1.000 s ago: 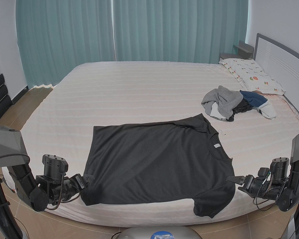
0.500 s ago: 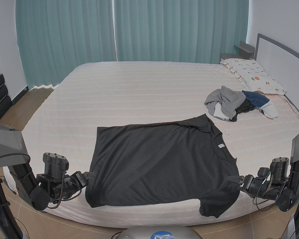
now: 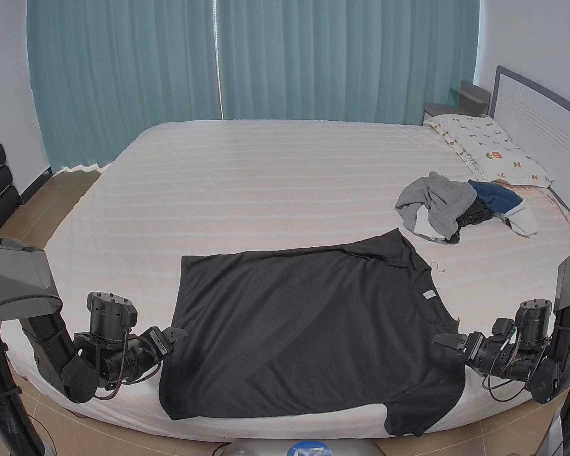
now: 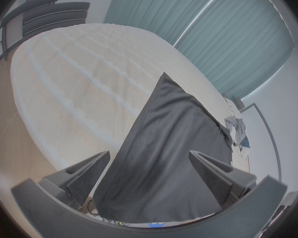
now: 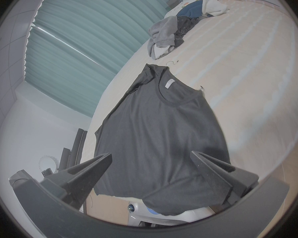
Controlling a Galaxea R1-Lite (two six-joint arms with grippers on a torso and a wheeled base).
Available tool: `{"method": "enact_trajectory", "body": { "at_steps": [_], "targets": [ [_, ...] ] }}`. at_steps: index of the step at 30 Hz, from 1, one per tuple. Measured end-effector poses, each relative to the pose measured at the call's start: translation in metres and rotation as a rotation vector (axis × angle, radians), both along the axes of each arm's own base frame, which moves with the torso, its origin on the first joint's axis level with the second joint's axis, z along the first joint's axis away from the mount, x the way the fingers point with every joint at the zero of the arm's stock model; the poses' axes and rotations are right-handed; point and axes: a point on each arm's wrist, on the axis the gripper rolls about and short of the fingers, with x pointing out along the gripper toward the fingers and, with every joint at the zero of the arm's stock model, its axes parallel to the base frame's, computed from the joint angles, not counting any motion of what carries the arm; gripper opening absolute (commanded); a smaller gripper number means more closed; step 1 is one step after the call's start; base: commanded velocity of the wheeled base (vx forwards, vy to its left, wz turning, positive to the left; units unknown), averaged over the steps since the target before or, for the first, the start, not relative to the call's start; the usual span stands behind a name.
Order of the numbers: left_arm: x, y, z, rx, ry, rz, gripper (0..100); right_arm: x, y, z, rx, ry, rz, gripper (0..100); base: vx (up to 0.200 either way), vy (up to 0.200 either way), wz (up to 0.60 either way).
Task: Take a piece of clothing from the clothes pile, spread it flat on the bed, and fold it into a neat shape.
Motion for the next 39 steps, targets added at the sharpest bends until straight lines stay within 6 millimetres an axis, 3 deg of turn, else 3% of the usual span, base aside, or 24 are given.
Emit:
{"method": "enact_trajectory", "body": {
  "at_steps": [6, 11, 15, 22, 30, 39],
  "targets": [
    [0.002, -0.002, 0.0, -0.028, 0.0, 0.019, 100, 0.005, 0.004, 0.004, -0.01, -0.037, 0.001, 100, 0.0, 0.0, 0.0],
    [0.002, -0.005, -0.002, -0.045, 0.008, 0.026, 100, 0.025, 0.01, 0.01, -0.028, -0.123, -0.022, 100, 0.0, 0.0, 0.0],
    [0.006, -0.008, -0.002, -0.085, 0.011, 0.053, 100, 0.049, 0.016, 0.012, -0.033, -0.182, -0.031, 100, 0.0, 0.0, 0.0],
    [0.014, -0.011, -0.004, -0.129, 0.008, 0.079, 100, 0.109, 0.03, 0.01, -0.042, -0.198, -0.035, 100, 0.0, 0.0, 0.0],
    [0.023, -0.009, -0.003, -0.227, 0.002, 0.088, 100, 0.174, 0.043, 0.004, -0.07, -0.081, -0.049, 100, 0.0, 0.0, 0.0],
    [0.031, -0.004, -0.003, -0.311, -0.057, 0.1, 100, 0.224, 0.051, 0.001, -0.108, 0.01, -0.08, 100, 0.0, 0.0, 0.0]
  ]
}}
